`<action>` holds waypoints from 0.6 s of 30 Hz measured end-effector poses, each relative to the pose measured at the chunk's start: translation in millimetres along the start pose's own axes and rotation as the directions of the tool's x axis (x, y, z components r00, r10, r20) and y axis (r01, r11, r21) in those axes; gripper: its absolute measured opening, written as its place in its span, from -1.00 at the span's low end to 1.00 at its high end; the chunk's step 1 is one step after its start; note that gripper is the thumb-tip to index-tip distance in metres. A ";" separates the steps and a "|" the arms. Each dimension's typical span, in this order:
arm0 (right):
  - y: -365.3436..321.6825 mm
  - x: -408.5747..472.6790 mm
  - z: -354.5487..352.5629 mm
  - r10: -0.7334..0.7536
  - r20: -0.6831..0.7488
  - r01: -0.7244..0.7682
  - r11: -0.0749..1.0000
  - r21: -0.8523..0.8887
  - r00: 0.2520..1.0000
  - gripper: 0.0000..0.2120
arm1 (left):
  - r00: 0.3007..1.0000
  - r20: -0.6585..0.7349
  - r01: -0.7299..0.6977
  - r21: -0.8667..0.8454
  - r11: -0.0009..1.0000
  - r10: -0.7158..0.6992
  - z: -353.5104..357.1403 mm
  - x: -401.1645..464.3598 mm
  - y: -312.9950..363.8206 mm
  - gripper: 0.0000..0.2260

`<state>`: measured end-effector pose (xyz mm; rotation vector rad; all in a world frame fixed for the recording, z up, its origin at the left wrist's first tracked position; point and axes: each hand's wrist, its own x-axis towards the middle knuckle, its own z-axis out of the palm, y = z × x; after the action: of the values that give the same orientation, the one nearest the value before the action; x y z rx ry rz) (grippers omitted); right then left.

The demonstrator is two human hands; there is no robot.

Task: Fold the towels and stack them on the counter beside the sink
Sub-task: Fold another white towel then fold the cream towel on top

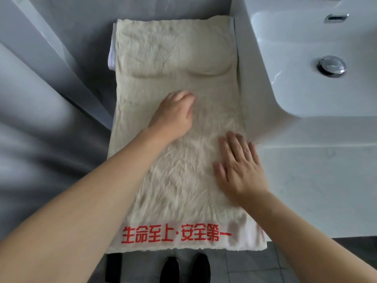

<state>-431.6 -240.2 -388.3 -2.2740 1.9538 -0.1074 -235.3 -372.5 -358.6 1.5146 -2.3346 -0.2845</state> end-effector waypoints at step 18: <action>-2.1 -5.5 -0.1 0.058 -0.055 -0.055 0.998 0.041 0.997 -0.35 | 0.948 0.310 -0.127 0.158 0.979 0.073 63.8 90.7 53.4 -0.40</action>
<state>-430.4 -234.5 -387.7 -2.2123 2.0229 -0.2043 -338.9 -434.4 -383.0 1.5146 -2.7334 -0.3108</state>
